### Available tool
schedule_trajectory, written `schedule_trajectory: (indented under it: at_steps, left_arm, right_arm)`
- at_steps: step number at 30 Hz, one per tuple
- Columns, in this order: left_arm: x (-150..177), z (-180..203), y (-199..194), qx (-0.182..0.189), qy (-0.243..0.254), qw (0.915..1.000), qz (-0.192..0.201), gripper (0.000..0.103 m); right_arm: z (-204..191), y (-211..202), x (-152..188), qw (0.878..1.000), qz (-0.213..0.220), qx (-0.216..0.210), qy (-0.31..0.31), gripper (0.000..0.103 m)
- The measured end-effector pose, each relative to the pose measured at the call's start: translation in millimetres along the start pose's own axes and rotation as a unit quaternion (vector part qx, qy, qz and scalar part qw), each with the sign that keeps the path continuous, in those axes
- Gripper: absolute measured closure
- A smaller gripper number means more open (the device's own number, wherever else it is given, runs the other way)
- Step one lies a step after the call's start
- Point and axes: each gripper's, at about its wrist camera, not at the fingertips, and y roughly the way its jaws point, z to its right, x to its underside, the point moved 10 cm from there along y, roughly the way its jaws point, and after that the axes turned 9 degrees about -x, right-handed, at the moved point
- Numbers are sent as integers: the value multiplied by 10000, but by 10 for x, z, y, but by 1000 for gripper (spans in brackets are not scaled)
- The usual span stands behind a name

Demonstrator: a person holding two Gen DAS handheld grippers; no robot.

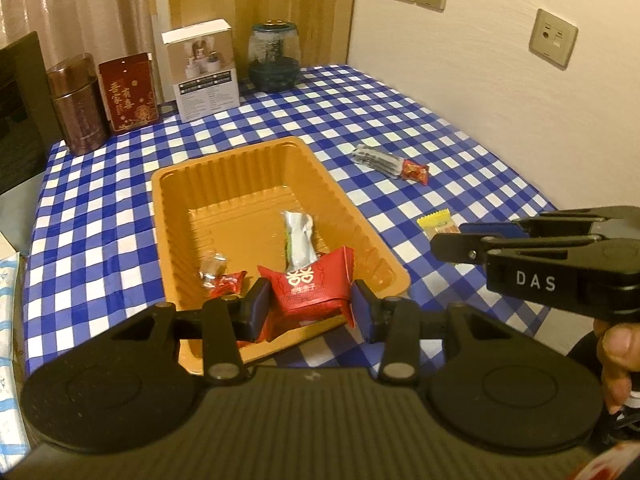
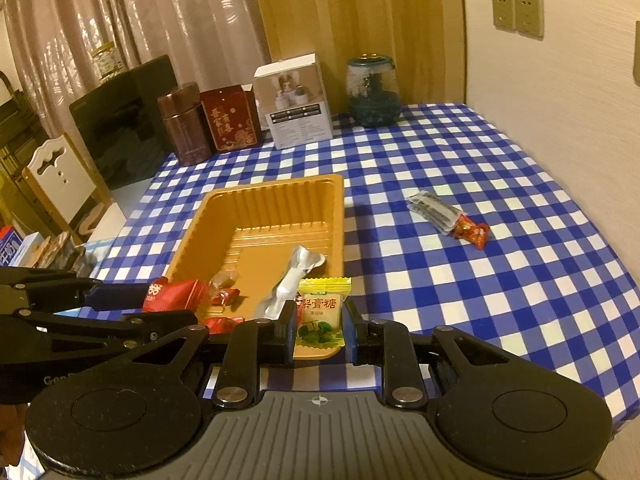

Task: Organize snacks
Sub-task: 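Carry the red packet and yellow-green candy over the orange tray with both tools, then open the left tool to drop the red packet while the right lowers its candy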

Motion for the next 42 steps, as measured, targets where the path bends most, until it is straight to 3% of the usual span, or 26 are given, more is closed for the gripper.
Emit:
schedule_trajectory:
  at_steps: [18,42]
  left_arm:
    - [-112,-385,236,-233,-206,9995,-38,63]
    - [-205,-569,637,-273,-310,9990,-158,63]
  right_arm:
    - [-139,403,-133,9997,-106,-117,-198,79]
    - [-131,900,-203,9989,-371,-199,-194,79]
